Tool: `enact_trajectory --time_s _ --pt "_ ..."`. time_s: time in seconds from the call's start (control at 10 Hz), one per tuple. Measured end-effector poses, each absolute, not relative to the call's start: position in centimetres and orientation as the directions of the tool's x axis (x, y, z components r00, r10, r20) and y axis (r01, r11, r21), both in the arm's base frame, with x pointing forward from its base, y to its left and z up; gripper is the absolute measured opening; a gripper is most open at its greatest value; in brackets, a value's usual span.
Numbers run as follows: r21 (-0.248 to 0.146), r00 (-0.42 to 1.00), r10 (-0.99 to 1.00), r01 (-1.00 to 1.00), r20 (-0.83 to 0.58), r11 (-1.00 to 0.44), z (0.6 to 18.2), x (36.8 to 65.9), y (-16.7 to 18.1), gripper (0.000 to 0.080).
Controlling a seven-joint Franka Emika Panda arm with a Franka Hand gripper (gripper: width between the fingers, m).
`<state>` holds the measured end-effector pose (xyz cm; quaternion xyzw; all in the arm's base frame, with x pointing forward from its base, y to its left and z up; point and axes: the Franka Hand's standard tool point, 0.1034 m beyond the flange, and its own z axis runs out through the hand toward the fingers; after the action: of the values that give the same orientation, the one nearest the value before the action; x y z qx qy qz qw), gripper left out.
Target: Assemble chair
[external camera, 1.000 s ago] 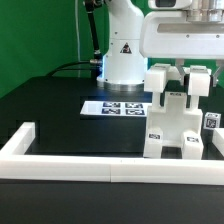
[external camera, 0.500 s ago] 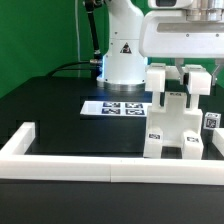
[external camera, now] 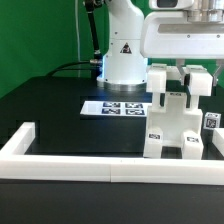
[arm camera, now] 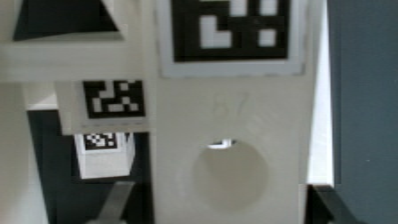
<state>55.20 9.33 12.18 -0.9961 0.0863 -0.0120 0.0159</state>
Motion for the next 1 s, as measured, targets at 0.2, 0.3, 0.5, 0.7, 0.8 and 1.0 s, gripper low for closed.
enact_trajectory --time_s 0.2,0.3,0.5,0.7,0.8,1.0 --pt "-0.034 0.985 -0.172 -0.171 0.021 -0.985 12.2 55.2 9.3 0.0288" --pt "-0.034 0.985 -0.172 -0.171 0.021 -0.985 12.2 55.2 9.3 0.0288" --pt "-0.035 0.986 -0.166 -0.165 0.027 -0.986 12.2 55.1 9.3 0.0288" --pt "-0.034 0.987 -0.158 -0.158 0.025 -0.987 12.1 54.3 9.5 0.0288" --pt "-0.033 0.987 -0.158 -0.157 0.023 -0.987 12.0 54.2 9.5 0.0288" --pt "-0.031 0.987 -0.159 -0.158 0.021 -0.987 11.6 54.0 9.5 0.0288"
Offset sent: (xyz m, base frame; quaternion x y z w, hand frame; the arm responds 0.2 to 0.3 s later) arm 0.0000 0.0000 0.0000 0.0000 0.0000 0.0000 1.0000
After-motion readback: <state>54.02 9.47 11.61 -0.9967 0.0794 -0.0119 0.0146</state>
